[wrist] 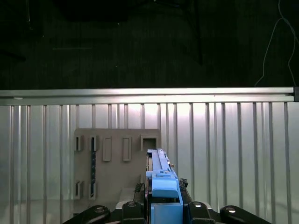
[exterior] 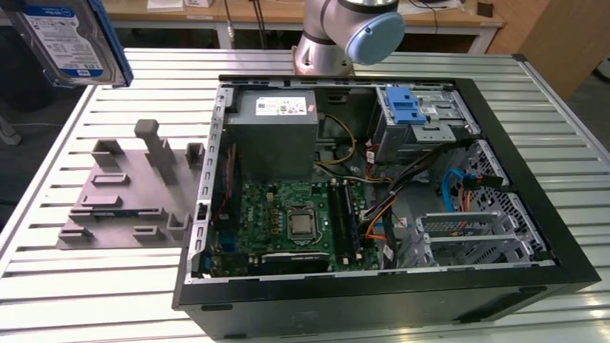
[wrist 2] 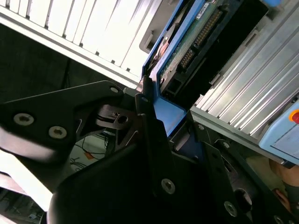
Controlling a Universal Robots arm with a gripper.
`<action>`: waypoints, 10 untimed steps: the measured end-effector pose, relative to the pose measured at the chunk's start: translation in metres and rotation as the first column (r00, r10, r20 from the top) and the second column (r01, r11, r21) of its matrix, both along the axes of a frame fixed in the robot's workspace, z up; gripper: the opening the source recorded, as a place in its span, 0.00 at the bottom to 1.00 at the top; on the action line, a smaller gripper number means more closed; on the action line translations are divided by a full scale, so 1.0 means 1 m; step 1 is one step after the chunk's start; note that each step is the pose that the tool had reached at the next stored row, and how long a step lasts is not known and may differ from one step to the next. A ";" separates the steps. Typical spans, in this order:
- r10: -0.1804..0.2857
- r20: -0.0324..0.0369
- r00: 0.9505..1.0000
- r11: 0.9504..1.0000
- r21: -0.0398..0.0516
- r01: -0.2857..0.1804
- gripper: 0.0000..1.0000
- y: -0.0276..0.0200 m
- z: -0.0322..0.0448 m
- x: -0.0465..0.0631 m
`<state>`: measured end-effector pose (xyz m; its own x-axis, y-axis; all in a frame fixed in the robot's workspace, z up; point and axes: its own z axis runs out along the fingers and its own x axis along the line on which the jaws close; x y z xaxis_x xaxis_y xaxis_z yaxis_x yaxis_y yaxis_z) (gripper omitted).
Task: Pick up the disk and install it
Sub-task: 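Pick up the disk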
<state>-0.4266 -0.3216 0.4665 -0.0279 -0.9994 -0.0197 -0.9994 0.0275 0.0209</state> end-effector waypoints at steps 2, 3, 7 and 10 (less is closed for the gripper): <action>0.000 0.000 1.000 1.000 0.000 0.000 0.36 0.0002 0.0035 0.000; 0.000 0.000 1.000 1.000 0.000 0.000 0.36 0.0004 0.0054 0.000; 0.000 0.000 1.000 1.000 0.000 0.000 0.36 0.0008 0.0123 0.000; 0.000 0.000 1.000 1.000 0.000 0.000 0.36 0.0012 0.0176 0.000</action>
